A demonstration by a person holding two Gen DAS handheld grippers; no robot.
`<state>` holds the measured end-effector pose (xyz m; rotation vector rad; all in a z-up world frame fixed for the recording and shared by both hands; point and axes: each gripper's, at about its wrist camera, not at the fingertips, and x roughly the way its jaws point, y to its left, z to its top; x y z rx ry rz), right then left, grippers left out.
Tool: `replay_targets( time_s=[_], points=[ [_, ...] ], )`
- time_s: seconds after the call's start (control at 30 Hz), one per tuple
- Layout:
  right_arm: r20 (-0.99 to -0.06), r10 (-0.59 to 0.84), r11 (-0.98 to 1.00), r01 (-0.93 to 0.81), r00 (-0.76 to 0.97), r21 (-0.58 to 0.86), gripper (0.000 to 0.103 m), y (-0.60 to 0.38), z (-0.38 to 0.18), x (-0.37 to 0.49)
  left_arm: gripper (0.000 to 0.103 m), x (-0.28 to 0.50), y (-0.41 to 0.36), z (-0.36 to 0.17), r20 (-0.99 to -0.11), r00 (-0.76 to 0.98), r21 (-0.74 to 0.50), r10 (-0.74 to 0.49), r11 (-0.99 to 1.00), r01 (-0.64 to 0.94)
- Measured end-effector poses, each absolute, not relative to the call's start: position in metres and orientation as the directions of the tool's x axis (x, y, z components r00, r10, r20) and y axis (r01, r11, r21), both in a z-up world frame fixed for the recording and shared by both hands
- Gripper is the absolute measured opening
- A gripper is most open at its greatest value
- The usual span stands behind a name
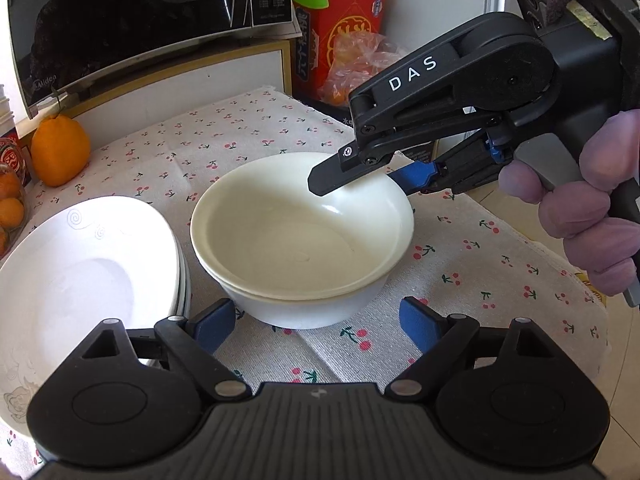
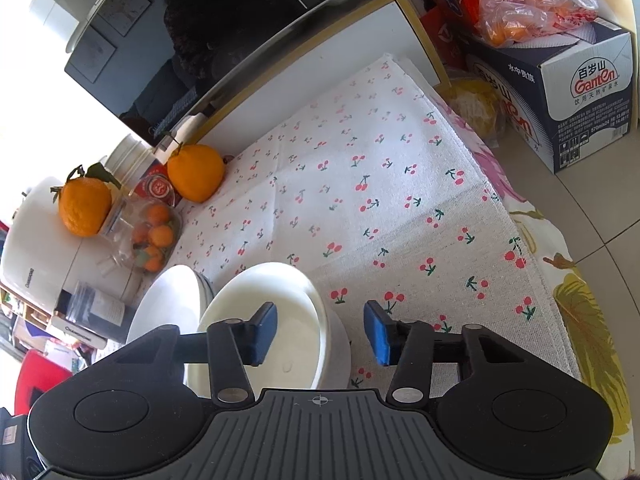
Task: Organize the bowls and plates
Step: 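Lift the bowl stack with both grippers and carry it over the plate stack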
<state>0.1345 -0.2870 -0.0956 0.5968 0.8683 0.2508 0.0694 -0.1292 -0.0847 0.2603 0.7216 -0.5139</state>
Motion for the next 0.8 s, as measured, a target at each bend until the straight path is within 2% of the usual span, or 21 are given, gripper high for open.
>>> replay_targets(
  time_s=[0.03,0.2,0.47,0.8],
  points=[
    [-0.643,0.444,0.809,0.028,0.624,0.587,0.029,-0.286,-0.096,0.135,0.084,0.070,-0.129,-0.085,-0.687,0.634,0.054,-0.354,0.846,0.531],
    [-0.653,0.427,0.822,0.032,0.626,0.568,0.021,-0.287,-0.095,0.134,0.075,0.073,-0.127,-0.084,-0.693,0.631,0.045,-0.348,0.853,0.520],
    [-0.641,0.422,0.833,0.005,0.642,0.553,0.020,-0.289,-0.085,0.130,0.072,0.075,-0.127,-0.082,-0.702,0.611,-0.002,-0.367,0.858,0.513],
    [-0.630,0.414,0.831,0.010,0.657,0.556,0.020,-0.292,-0.079,0.127,0.071,0.071,-0.124,-0.071,-0.667,0.634,-0.012,-0.391,0.857,0.516]
  ],
)
